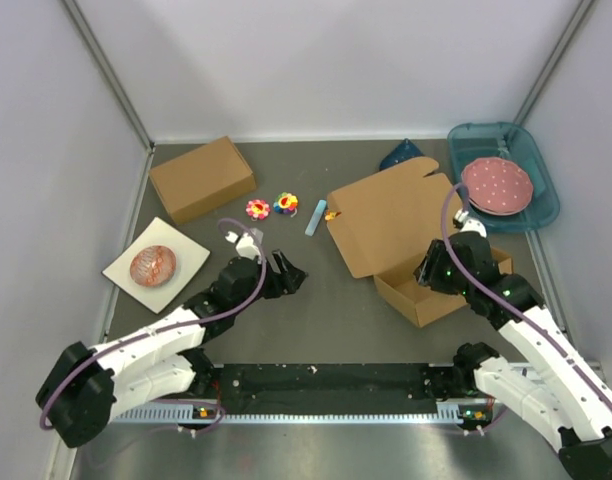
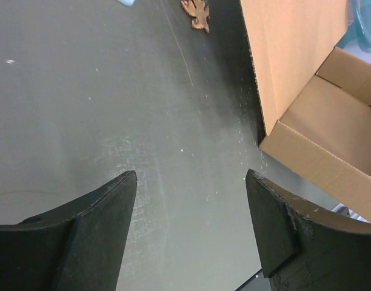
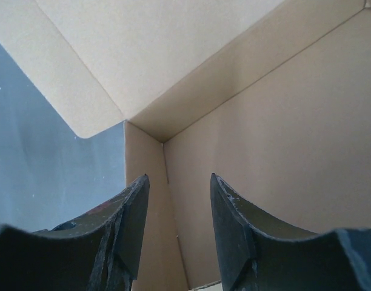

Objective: Fold the paper box

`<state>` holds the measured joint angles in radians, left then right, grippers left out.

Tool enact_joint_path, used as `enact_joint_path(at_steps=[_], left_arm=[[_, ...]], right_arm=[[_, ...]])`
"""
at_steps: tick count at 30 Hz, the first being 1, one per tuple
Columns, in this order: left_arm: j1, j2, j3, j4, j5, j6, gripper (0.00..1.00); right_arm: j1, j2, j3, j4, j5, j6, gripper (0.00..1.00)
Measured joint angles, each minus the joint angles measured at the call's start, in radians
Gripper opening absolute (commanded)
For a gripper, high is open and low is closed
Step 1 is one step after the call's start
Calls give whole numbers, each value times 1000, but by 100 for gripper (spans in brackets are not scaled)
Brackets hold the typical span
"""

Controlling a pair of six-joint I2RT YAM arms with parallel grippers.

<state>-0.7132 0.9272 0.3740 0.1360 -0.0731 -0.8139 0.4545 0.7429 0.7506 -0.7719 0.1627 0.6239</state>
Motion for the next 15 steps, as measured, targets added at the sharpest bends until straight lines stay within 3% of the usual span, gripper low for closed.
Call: enact_joint_path(at_steps=[3,5,15], left_arm=[[-34,54,-12,69,0,-10,83],[-62,78,-31,136,-6,-14,99],[-127,341,-33,547,-47,43,99]], right_arm=[[5,-33,-27,-3,-10,14,46],[8,-62,-53,-6,-11,20,46],[16,-71,-95,-14,-41,61,46]])
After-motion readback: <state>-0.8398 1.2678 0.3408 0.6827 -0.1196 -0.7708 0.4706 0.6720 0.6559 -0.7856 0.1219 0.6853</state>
